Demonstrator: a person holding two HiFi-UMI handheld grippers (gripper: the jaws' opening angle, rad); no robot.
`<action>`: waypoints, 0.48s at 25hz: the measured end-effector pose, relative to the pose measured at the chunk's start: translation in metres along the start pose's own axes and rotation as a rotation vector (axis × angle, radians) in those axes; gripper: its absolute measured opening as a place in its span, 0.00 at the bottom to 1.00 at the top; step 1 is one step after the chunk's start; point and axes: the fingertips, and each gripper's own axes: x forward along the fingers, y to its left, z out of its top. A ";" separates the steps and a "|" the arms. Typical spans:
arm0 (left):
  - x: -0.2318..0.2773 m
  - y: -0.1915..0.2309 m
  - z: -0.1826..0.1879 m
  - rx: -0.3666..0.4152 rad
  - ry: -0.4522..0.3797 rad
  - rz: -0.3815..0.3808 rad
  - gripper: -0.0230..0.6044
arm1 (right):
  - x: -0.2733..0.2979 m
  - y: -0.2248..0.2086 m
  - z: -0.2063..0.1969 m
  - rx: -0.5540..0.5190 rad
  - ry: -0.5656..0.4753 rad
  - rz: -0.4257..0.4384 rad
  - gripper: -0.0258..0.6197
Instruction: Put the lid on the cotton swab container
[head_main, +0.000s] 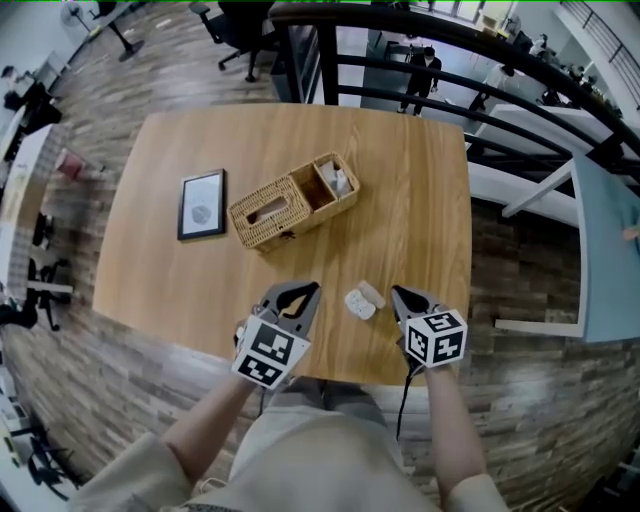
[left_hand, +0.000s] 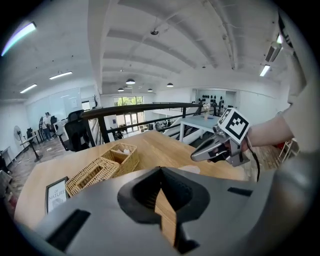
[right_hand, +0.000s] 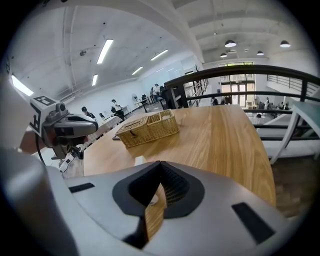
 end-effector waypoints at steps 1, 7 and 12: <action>0.003 0.003 -0.004 -0.003 0.010 -0.001 0.07 | 0.004 -0.002 -0.003 0.015 0.002 -0.004 0.08; -0.001 0.013 -0.017 -0.045 0.022 0.011 0.07 | 0.017 0.011 -0.012 0.034 0.039 0.026 0.08; -0.013 0.015 -0.022 -0.055 0.031 0.006 0.07 | 0.017 0.044 -0.016 -0.021 0.071 0.083 0.08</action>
